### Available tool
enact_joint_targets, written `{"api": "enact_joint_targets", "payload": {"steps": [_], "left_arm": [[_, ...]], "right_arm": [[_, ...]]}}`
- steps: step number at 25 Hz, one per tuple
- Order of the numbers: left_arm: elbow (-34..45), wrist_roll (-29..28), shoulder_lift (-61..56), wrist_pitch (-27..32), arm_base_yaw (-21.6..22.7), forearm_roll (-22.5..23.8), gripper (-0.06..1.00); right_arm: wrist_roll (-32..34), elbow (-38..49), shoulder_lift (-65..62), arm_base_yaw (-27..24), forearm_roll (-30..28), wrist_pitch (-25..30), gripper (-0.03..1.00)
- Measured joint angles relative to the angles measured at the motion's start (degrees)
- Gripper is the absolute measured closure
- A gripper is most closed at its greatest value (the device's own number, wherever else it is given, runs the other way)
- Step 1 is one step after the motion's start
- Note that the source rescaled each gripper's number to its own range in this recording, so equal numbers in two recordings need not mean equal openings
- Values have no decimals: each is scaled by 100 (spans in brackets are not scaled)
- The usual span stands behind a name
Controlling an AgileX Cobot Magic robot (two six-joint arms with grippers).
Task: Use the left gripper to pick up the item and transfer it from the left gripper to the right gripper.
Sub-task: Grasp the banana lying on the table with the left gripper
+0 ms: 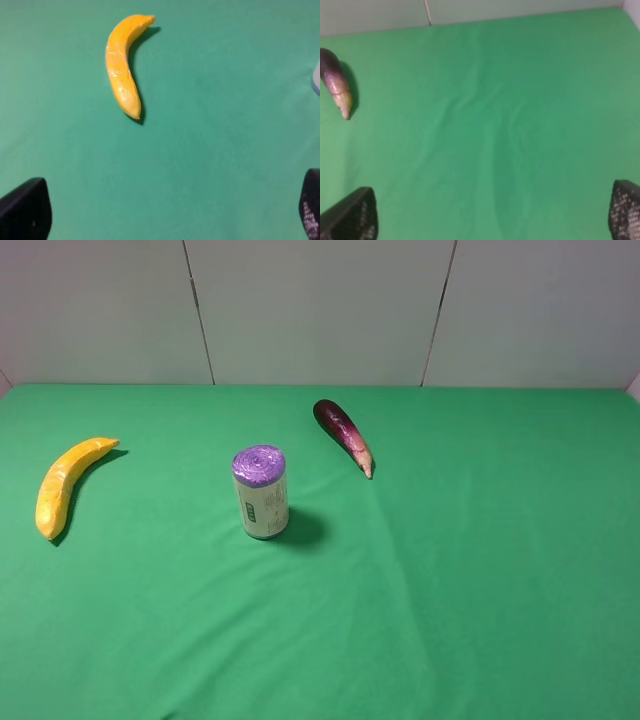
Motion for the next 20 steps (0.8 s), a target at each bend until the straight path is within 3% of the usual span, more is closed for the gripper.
{"api": "enact_joint_targets", "payload": {"steps": [20], "left_arm": [[-7,10,0,0,0,30,-5]], "right_arm": [[0,0,0,0,0,0,-3]]}}
